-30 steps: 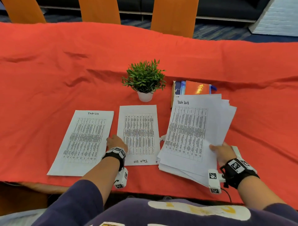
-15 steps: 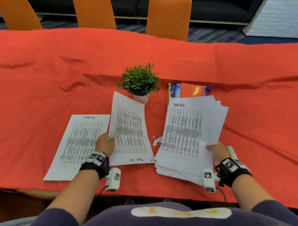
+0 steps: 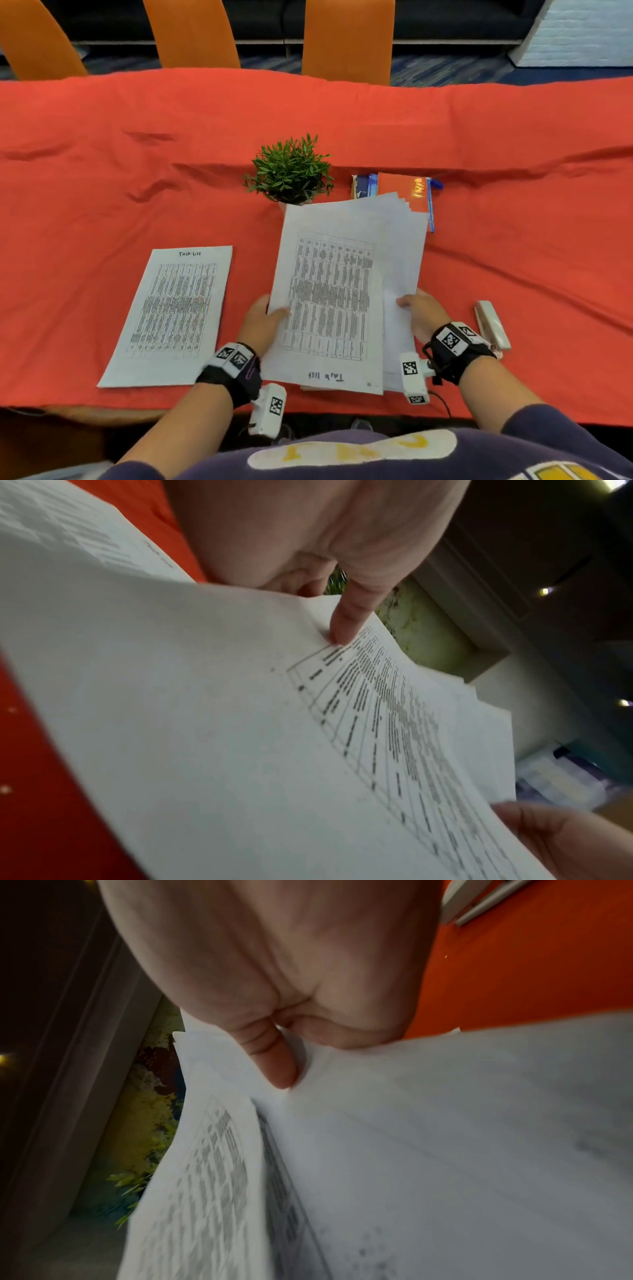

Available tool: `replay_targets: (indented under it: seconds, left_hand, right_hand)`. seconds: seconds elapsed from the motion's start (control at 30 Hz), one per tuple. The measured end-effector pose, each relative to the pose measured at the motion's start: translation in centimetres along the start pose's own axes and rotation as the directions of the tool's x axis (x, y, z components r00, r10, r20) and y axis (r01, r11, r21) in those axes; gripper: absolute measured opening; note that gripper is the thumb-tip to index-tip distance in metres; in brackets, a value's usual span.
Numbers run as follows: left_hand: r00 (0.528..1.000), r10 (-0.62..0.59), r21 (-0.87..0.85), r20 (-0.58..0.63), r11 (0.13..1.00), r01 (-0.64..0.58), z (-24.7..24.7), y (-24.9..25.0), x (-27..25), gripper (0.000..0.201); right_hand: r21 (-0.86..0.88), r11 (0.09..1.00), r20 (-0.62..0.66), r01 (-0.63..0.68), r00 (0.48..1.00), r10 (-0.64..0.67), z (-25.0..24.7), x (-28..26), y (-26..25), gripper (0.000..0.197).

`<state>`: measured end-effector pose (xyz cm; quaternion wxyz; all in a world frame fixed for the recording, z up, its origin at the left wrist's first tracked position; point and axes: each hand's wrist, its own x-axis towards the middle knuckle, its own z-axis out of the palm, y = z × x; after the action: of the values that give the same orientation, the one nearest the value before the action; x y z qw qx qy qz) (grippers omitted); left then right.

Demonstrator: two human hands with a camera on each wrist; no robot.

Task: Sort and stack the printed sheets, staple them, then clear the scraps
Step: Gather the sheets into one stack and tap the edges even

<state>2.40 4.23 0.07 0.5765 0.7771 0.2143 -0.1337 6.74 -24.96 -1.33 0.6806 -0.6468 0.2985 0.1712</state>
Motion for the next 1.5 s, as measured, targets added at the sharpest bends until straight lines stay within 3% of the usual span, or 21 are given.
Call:
replay_targets:
  seconds: [0.2, 0.23, 0.3, 0.33, 0.43, 0.47, 0.57, 0.67, 0.83, 0.97, 1.07, 1.17, 1.27, 1.33, 1.5]
  left_hand:
    - [0.998, -0.057, -0.025, -0.004, 0.998, 0.057, 3.1, 0.9, 0.5, 0.032]
    - [0.997, -0.071, -0.054, 0.004, 0.996, 0.071, 3.3, 1.0, 0.6, 0.037]
    - [0.995, -0.081, -0.031, 0.050, 0.996, 0.082, 3.6, 1.1, 0.9, 0.040]
    - [0.995, -0.060, 0.007, 0.074, 0.998, 0.060, 3.8, 1.2, 1.0, 0.038]
    - [0.997, 0.046, 0.028, 0.058, 0.998, -0.048, 4.2, 2.0, 0.6, 0.031]
    - [0.996, 0.082, 0.017, 0.046, 0.996, -0.082, 4.2, 2.4, 0.4, 0.031]
    - [0.981, 0.193, -0.026, 0.008, 0.981, -0.193, 4.3, 3.7, -0.2, 0.035]
    - [0.955, 0.291, -0.025, -0.054, 0.956, -0.293, 4.2, 4.7, -1.0, 0.038]
    - [0.926, 0.375, -0.108, -0.041, 0.920, -0.377, 3.4, 5.0, -2.4, 0.036]
    - [0.935, 0.353, -0.229, -0.035, 0.908, -0.352, 3.8, 5.9, -3.0, 0.039]
    - [0.925, 0.370, -0.180, -0.084, 0.908, -0.379, 4.2, 7.0, -3.2, 0.015]
    - [0.907, 0.399, -0.252, -0.137, 0.871, -0.422, 3.7, 7.9, -3.3, 0.018]
    - [0.900, 0.423, -0.327, -0.110, 0.839, -0.434, 2.5, 8.3, -3.4, 0.039]
    - [0.885, 0.455, -0.308, -0.098, 0.832, -0.462, 1.9, 8.4, -3.1, 0.043]
    - [0.878, 0.476, -0.298, -0.053, 0.831, -0.469, 2.8, 9.7, -3.2, 0.017]
  right_hand:
    - [-0.151, 0.988, -0.001, -0.027, 1.000, 0.027, -0.1, -1.5, -0.2, 0.009]
    - [-0.167, 0.986, -0.002, -0.019, 1.000, 0.018, -0.2, -1.7, -0.2, 0.013]
    - [-0.125, 0.992, 0.027, -0.021, 0.999, 0.025, -0.7, -2.4, -0.2, 0.050]
    - [-0.118, 0.993, 0.073, 0.014, 0.997, -0.005, -0.8, -2.7, -0.3, 0.057]
    - [-0.130, 0.983, 0.152, 0.131, 0.982, -0.110, -1.0, -2.8, -0.4, 0.041]
    - [-0.088, 0.984, 0.157, 0.157, 0.977, -0.142, -0.9, -3.1, -0.6, 0.036]
    - [-0.191, 0.916, 0.152, 0.353, 0.932, -0.328, -1.0, -3.0, -1.2, 0.028]
    - [-0.191, 0.880, 0.142, 0.434, 0.900, -0.413, -0.8, -3.8, -2.4, 0.026]
    - [-0.086, 0.873, 0.187, 0.481, 0.868, -0.460, -0.8, -5.5, -3.6, 0.032]
    - [-0.052, 0.870, 0.216, 0.490, 0.856, -0.469, -0.2, -5.6, -4.0, 0.031]
    - [-0.088, 0.842, 0.192, 0.532, 0.839, -0.510, 1.1, -6.0, -4.4, 0.021]
    - [-0.031, 0.814, 0.189, 0.580, 0.803, -0.565, 1.6, -6.8, -5.2, 0.023]
    - [0.039, 0.820, 0.208, 0.571, 0.798, -0.566, 0.9, -7.3, -5.6, 0.034]
    - [0.046, 0.827, 0.205, 0.560, 0.805, -0.556, 0.5, -7.3, -5.8, 0.039]
    - [0.055, 0.837, 0.176, 0.544, 0.820, -0.544, 1.7, -7.0, -6.1, 0.031]
